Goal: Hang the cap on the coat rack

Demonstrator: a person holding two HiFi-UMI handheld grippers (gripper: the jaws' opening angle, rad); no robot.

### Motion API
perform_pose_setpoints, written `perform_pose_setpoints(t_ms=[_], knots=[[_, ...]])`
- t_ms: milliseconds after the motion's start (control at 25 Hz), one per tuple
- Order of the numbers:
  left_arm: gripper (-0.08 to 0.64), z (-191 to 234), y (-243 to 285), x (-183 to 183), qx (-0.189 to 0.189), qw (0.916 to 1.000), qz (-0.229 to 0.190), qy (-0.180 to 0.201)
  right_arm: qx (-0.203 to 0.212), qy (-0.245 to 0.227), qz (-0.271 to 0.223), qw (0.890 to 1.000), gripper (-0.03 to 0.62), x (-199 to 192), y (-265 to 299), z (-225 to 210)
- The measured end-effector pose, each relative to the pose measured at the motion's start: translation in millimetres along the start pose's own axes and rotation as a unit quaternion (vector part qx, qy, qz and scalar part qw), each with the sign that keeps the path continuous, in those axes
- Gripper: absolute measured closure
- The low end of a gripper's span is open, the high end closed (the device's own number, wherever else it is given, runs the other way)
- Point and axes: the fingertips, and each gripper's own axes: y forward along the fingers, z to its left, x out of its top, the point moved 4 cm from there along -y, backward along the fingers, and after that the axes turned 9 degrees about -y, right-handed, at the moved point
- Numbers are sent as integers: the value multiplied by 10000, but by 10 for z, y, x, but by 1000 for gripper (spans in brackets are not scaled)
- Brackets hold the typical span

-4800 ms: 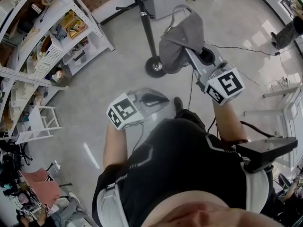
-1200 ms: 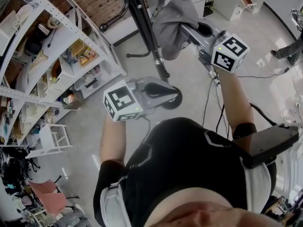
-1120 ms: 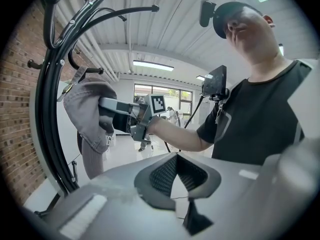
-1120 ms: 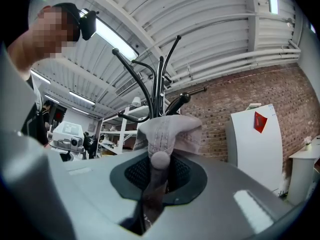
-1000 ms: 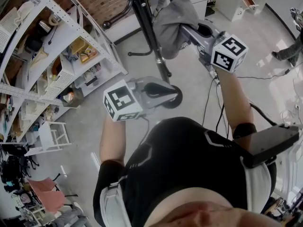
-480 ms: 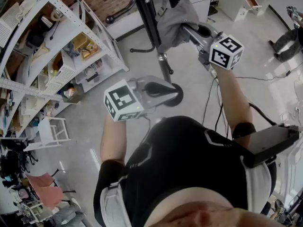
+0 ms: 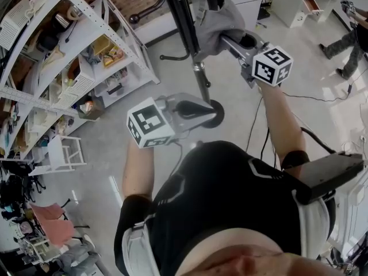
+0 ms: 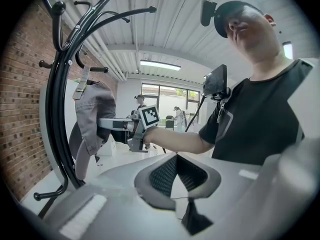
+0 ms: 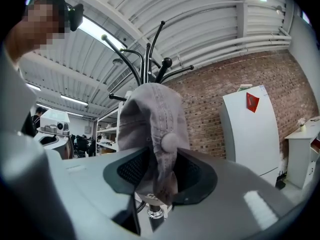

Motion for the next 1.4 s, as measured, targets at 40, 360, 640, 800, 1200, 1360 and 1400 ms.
perform_pose_setpoints(t_ms=[40,360,640,800,1200,1360,1400], knots=[[403,-4,8,-7,17,10000,-1,-20,5,24,20,10000,431,-31,-3,-3],[403,-99,136,-61,95,9998,-6,-167,-32,100,15,9999,376,-151,-224,18],[403,-196,326,-64,-41,9997,6,-256,-81,45,-29,10000,350,-92,-533,93],[403,-319,478,-83,-146,9996,16,-256,-114,-21,-115,9999,350,-36,-800,107],[403,-568,747,-100,-199,9993,99,-286,204,-582,-330,9976,443,238,-1210,470],[403,-655,790,-145,-132,9992,132,-343,326,-526,-381,9974,484,239,-1308,622],[403,-672,795,-161,-116,9992,148,-348,335,-529,-387,9973,498,237,-1326,653]])
